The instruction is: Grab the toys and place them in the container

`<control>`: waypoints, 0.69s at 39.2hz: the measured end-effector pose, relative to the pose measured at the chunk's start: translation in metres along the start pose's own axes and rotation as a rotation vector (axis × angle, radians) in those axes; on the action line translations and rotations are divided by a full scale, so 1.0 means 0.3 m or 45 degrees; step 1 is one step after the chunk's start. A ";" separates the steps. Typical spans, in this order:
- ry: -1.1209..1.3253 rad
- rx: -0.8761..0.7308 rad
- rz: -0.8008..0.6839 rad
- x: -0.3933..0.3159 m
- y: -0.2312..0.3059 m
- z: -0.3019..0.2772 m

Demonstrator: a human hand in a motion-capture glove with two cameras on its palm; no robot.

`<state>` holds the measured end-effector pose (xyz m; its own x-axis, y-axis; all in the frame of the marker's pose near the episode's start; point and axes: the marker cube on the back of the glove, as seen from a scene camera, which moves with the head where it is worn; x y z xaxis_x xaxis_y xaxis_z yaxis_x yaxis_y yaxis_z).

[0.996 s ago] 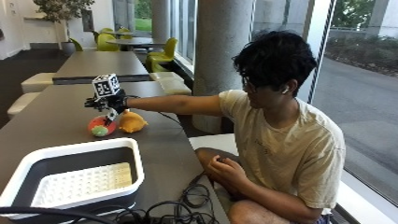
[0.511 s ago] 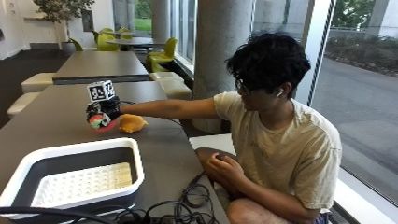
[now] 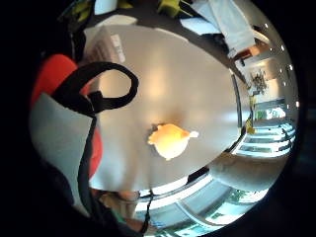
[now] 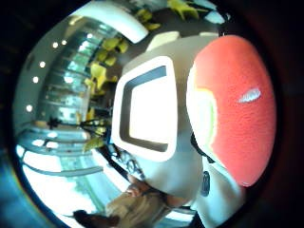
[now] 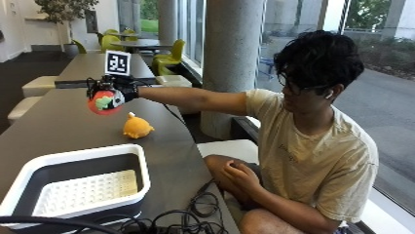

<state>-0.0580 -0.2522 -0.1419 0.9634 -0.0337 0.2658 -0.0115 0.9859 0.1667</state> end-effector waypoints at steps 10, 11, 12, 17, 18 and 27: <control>0.052 0.130 -0.164 -0.363 -0.072 -0.105; 0.031 0.134 -0.186 -0.394 -0.084 -0.100; 0.012 0.139 -0.192 -0.424 -0.094 -0.094; -0.055 0.148 -0.200 -0.568 -0.135 -0.042; -0.061 0.147 -0.191 -0.593 -0.138 -0.031; -0.010 0.042 -0.232 -0.723 -0.159 0.070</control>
<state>-0.2720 -0.2954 -0.1878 0.9482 -0.2127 0.2359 0.1541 0.9574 0.2441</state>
